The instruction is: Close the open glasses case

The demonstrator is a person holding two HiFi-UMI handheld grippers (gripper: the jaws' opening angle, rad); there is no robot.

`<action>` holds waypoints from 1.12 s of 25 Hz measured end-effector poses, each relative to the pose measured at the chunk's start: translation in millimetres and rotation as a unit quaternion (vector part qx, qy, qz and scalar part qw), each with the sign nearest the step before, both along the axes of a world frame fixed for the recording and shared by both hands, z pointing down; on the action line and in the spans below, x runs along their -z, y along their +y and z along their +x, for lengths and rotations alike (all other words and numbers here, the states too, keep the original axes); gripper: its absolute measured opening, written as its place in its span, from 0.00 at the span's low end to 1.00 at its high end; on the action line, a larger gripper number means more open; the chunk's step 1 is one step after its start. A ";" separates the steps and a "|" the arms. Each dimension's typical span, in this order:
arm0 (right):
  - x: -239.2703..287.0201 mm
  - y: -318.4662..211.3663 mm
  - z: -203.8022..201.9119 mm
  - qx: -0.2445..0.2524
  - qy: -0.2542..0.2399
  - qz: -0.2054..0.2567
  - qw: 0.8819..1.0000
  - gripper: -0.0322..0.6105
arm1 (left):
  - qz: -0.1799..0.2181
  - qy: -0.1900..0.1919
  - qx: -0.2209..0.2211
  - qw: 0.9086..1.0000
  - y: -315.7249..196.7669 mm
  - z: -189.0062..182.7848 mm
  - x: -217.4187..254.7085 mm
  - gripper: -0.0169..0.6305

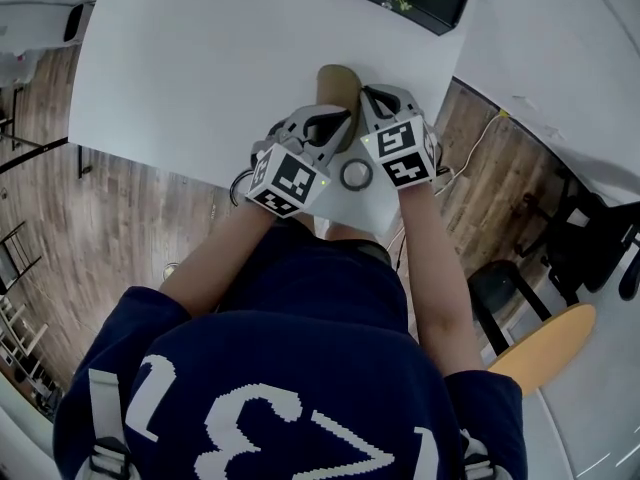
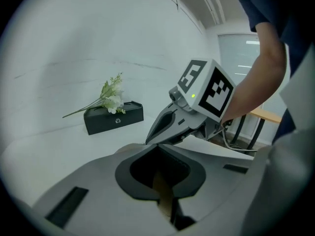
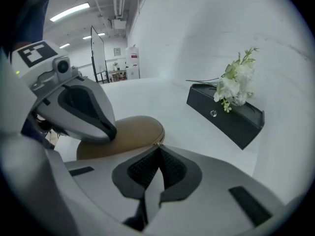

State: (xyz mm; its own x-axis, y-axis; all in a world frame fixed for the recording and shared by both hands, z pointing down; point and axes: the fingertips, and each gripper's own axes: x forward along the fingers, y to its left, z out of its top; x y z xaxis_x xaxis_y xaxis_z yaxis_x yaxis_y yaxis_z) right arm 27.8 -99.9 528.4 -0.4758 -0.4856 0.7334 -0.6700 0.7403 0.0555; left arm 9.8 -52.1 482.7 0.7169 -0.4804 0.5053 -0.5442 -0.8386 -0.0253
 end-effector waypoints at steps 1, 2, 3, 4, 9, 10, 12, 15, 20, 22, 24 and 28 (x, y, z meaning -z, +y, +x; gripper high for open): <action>3.0 8.2 2.8 -0.002 -0.004 0.000 1.000 0.08 | -0.007 -0.005 -0.013 1.000 3.4 -0.6 0.8 0.05; 6.1 19.9 6.8 -0.005 -0.010 -0.003 1.000 0.08 | -0.013 -0.010 -0.025 1.000 7.7 -2.1 2.0 0.05; 8.9 34.6 10.5 -0.007 -0.015 -0.008 1.000 0.08 | -0.014 -0.015 -0.034 0.999 12.7 -4.7 3.4 0.05; 10.3 51.8 12.7 -0.007 -0.021 -0.017 1.000 0.08 | -0.012 -0.020 -0.039 0.999 17.6 -8.1 4.3 0.05; -1.3 125.1 -4.2 -0.024 -0.072 -0.085 0.993 0.08 | -0.021 -0.030 -0.021 0.999 29.4 -14.3 0.0 0.05; -4.6 128.8 -6.3 -0.037 -0.086 -0.094 0.991 0.08 | -0.017 -0.027 -0.013 0.999 30.6 -13.7 -1.1 0.05; -7.5 128.7 -5.8 -0.056 -0.105 -0.101 0.988 0.08 | -0.002 -0.005 0.005 1.000 33.3 -15.0 -1.6 0.05; -6.4 124.6 -1.1 -0.059 -0.099 -0.091 0.989 0.08 | 0.022 0.012 0.012 1.000 34.2 -17.8 -1.1 0.05; -4.5 118.0 13.6 -0.071 -0.078 -0.080 0.991 0.08 | 0.030 0.011 -0.002 0.999 35.3 -11.8 -1.3 0.05; -5.6 117.0 21.7 -0.084 -0.075 -0.078 0.991 0.08 | 0.031 0.012 -0.001 0.999 37.0 -12.0 -1.1 0.05; -9.9 110.3 37.6 -0.110 -0.073 -0.075 0.988 0.08 | 0.031 0.014 -0.001 0.999 39.4 -12.3 -0.8 0.05; -16.0 72.6 51.4 -0.091 -0.046 -0.055 0.993 0.08 | 0.024 0.022 0.000 0.999 39.0 -12.8 -1.3 0.05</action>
